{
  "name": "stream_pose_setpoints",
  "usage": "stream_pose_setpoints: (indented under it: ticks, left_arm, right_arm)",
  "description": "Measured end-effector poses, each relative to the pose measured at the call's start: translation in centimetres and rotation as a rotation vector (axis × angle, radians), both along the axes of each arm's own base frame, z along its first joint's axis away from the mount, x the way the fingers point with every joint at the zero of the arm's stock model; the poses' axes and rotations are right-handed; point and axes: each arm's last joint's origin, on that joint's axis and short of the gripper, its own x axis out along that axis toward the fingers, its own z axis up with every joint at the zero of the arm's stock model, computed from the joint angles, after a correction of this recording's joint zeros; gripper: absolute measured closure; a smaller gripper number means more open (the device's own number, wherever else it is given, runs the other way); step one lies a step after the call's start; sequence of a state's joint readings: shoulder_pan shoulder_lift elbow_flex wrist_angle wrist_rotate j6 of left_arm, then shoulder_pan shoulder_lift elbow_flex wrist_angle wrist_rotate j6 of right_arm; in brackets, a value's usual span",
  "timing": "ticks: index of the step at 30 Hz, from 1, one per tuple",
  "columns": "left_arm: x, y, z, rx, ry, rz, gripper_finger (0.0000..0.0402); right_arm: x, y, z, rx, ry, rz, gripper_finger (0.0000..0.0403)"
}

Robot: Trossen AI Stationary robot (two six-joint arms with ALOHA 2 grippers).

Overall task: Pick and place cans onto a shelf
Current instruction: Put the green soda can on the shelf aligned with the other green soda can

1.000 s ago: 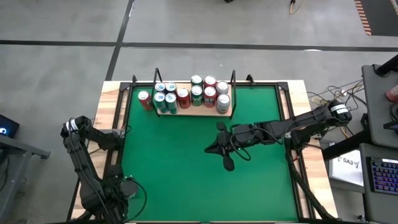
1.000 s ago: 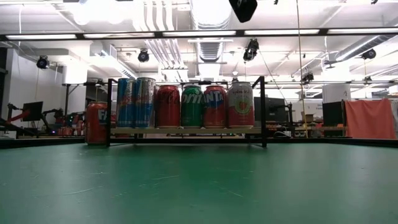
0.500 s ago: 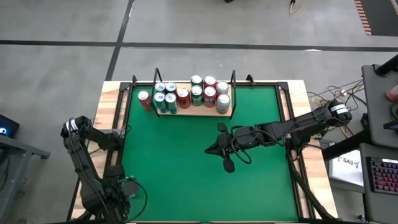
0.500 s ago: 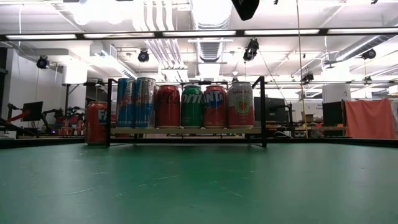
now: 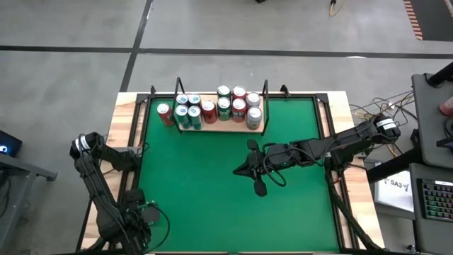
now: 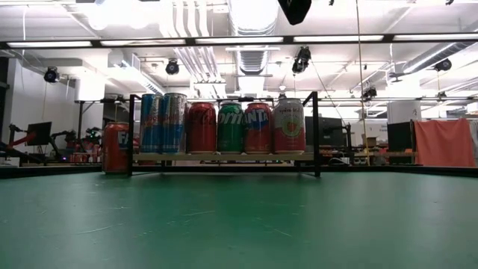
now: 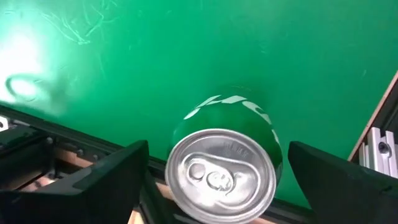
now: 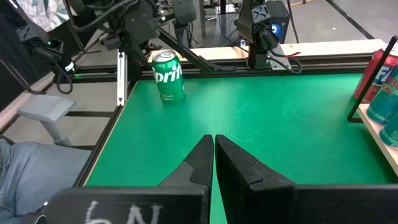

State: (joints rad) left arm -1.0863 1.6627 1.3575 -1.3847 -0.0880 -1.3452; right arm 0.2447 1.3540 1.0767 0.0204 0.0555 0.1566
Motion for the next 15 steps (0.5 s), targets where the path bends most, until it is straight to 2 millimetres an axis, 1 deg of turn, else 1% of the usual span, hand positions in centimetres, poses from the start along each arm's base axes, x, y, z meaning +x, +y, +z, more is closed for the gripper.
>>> stream_pose_setpoints:
  ticks: [4,10,15]
  left_arm:
    - [0.0,0.1,-0.8,0.0,0.0,0.001,0.0032]
    - [0.0,0.1,-2.6,-0.021,-0.011,0.003,0.0032]
    - [-0.1,0.2,-3.3,-0.02,-0.01,0.004,0.0034]
  right_arm:
    - [0.0,0.0,0.0,0.0,0.0,0.0,0.0394]
    - [0.0,0.0,0.0,0.0,0.0,0.0,0.0394]
    - [0.0,0.0,0.0,0.0,0.0,0.0,0.0394]
